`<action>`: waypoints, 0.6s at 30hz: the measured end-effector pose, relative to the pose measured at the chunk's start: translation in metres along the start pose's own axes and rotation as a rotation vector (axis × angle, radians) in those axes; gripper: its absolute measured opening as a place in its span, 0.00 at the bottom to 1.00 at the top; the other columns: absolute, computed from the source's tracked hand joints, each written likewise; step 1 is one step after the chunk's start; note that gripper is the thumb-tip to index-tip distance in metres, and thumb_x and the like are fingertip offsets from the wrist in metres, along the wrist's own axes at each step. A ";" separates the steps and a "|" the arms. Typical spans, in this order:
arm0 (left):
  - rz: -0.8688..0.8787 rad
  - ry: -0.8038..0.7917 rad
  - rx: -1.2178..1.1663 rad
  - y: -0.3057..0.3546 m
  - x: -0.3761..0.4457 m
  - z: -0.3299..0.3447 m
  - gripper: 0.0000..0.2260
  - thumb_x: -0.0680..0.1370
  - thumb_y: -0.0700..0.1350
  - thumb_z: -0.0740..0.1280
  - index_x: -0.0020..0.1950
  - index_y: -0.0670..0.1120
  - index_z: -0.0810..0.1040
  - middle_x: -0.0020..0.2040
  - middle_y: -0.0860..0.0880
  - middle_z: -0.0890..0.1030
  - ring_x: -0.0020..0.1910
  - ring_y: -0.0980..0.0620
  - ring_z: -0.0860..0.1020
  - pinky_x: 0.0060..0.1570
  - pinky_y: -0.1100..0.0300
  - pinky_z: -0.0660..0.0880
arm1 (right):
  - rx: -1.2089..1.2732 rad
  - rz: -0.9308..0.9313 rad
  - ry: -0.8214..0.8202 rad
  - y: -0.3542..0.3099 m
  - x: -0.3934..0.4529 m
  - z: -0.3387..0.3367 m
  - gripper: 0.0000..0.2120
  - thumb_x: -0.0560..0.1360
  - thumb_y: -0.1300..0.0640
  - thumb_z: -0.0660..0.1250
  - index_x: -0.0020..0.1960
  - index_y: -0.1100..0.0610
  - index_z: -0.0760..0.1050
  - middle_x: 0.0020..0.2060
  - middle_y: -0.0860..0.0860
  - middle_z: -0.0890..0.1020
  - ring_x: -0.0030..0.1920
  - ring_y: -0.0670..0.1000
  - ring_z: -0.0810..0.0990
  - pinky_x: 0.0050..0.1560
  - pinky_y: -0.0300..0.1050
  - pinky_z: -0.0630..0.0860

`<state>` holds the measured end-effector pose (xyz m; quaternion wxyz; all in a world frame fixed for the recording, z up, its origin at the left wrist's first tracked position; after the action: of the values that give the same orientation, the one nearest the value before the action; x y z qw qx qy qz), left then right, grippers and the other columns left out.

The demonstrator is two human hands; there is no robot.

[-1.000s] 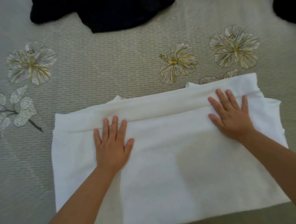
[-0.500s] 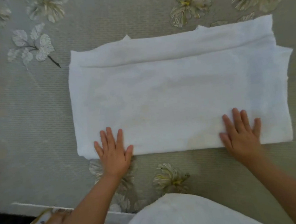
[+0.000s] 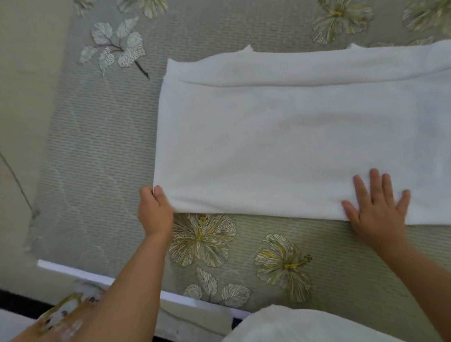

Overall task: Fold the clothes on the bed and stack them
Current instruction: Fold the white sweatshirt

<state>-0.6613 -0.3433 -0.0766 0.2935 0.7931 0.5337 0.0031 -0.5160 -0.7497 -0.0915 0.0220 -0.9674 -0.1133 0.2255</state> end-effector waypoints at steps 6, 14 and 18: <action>0.023 -0.039 0.448 0.008 0.008 0.012 0.11 0.79 0.40 0.59 0.57 0.34 0.70 0.55 0.32 0.74 0.56 0.36 0.71 0.54 0.47 0.64 | -0.046 0.019 -0.041 0.020 0.011 0.006 0.42 0.66 0.34 0.32 0.72 0.50 0.58 0.74 0.52 0.54 0.75 0.55 0.50 0.68 0.62 0.42; 0.599 -0.252 0.612 0.102 -0.045 0.071 0.23 0.77 0.34 0.56 0.73 0.40 0.59 0.73 0.39 0.59 0.72 0.42 0.54 0.70 0.53 0.46 | 0.190 0.577 0.234 0.124 -0.005 -0.038 0.29 0.74 0.50 0.56 0.67 0.69 0.62 0.66 0.69 0.65 0.67 0.67 0.62 0.64 0.74 0.52; 0.859 -0.386 0.678 0.173 -0.090 0.137 0.22 0.79 0.38 0.53 0.74 0.43 0.55 0.74 0.43 0.57 0.73 0.46 0.53 0.70 0.55 0.46 | 0.350 0.821 0.204 0.165 -0.016 -0.033 0.20 0.77 0.53 0.60 0.58 0.70 0.71 0.55 0.69 0.74 0.58 0.67 0.71 0.64 0.68 0.58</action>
<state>-0.5103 -0.5275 -0.0814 0.0873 0.9745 0.0719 -0.1936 -0.4810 -0.9135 -0.0706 0.1051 -0.9311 0.3222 0.1347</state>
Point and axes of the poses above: each hand's wrist, its own x-axis towards the middle knuckle, its own z-axis out of the palm, y = z × x, the point moved 9 cm from there along x, towards the middle knuckle
